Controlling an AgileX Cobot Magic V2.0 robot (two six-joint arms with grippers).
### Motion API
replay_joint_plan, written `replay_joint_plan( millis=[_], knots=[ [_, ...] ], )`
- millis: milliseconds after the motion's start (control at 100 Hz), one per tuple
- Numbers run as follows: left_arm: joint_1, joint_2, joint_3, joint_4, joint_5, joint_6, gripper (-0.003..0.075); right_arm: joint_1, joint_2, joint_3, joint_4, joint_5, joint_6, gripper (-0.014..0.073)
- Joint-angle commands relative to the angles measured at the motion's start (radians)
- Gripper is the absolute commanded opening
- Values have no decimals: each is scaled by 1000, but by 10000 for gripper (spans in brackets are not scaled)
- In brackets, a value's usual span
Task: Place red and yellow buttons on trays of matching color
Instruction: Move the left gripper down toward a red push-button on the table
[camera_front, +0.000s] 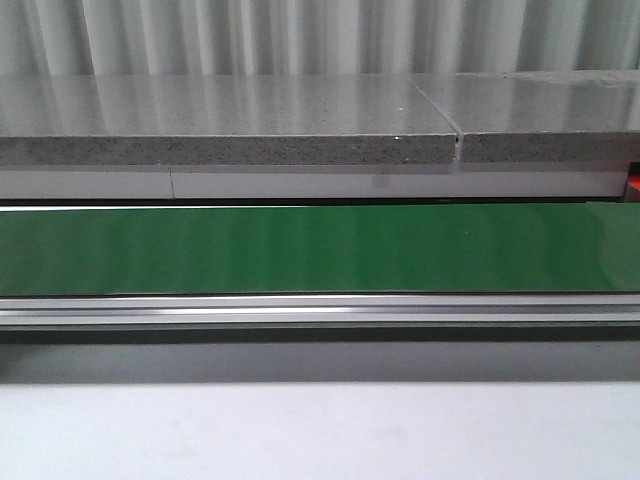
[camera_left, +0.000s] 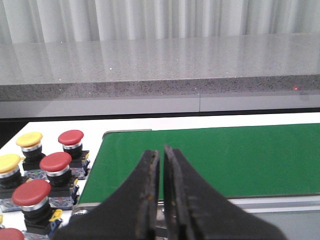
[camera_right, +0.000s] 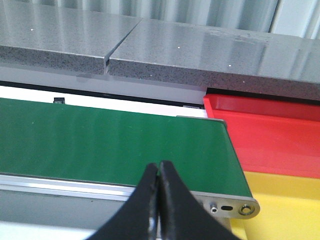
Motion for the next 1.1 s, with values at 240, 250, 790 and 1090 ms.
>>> replay_joint_plan(
  millis=[240, 250, 790, 1090],
  knots=[
    [4, 146, -259, -91, 138, -17, 7, 0, -12, -7, -11, -82, 0, -71],
    [4, 153, -277, -91, 162, -17, 7, 0, -12, -7, -11, -82, 0, -71],
    [4, 642, -680, -110, 677, -17, 7, 0, -12, -7, -11, -82, 0, -71],
    [4, 706, -680, -129, 683, -19, 56, 0, -12, -7, -11, -82, 0, -71]
  ],
)
